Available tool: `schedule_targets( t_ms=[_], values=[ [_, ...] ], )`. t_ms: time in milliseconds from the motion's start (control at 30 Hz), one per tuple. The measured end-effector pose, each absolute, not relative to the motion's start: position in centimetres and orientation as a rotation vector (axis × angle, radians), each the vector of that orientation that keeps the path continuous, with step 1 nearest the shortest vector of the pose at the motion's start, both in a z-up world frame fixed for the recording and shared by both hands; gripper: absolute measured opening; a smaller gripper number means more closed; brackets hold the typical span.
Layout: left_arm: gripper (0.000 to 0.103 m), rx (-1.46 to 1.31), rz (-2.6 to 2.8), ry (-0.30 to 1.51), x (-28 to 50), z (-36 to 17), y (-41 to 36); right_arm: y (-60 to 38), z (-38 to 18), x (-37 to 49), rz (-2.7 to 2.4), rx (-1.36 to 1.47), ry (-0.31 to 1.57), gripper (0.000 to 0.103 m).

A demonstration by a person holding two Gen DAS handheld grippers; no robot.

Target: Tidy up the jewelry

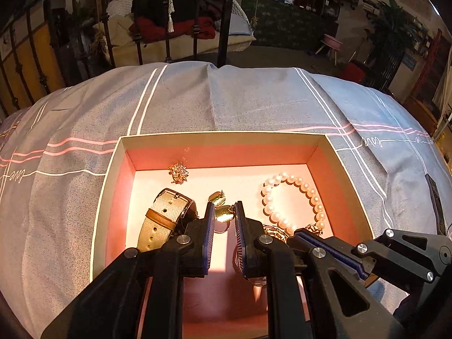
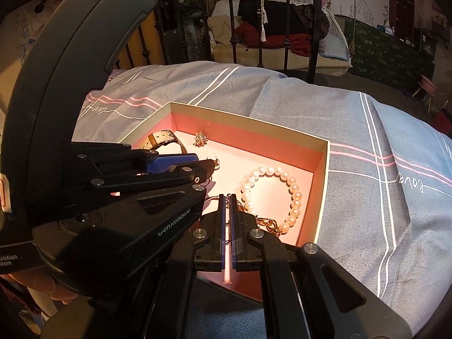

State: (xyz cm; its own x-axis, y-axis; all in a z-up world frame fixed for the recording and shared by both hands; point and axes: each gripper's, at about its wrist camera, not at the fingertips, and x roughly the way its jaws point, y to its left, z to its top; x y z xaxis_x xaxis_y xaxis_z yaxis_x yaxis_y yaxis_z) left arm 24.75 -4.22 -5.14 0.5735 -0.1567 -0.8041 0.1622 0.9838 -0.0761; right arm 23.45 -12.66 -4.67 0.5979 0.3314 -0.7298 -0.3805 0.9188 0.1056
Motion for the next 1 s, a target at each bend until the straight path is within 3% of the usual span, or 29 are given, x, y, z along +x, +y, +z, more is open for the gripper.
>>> schedule_targets(
  t_ms=[133, 167, 200, 267, 333, 433, 700, 1000],
  values=[
    [0.025, -0.003, -0.180, 0.942, 24.8, -4.8, -4.3, -12.7, -4.6, 23.3, 0.413, -0.066, 0.834, 0.009],
    [0.030, -0.004, -0.181, 0.941, 24.7, -4.7, -4.2, -12.7, -4.5, 23.1, 0.412, -0.065, 0.830, 0.022],
    [0.032, -0.006, -0.185, 0.941, 24.6, -4.5, -4.2, -12.7, -4.4, 22.9, 0.412, -0.066, 0.823, 0.045],
    [0.040, -0.009, -0.180, 0.939, 24.3, -4.1, -4.1, -12.7, -4.0, 22.4, 0.410, -0.081, 0.797, 0.061],
    [0.048, -0.009, -0.172, 0.929, 23.9, -3.7, -3.9, -12.5, -3.6, 22.0, 0.412, -0.089, 0.781, 0.061],
    [0.063, 0.000, -0.185, 0.906, 23.0, -2.7, -3.9, -12.4, -3.2, 21.5, 0.411, -0.099, 0.759, 0.076],
    [0.094, 0.069, -0.121, 0.650, 16.9, 1.7, -2.5, -14.7, -2.2, 17.3, 0.326, -0.042, 0.606, 0.095],
    [0.096, -0.038, -0.067, 0.404, 9.1, 3.3, 0.4, -17.0, 1.4, 9.1, 0.135, -0.057, 0.279, 0.097]
  ],
)
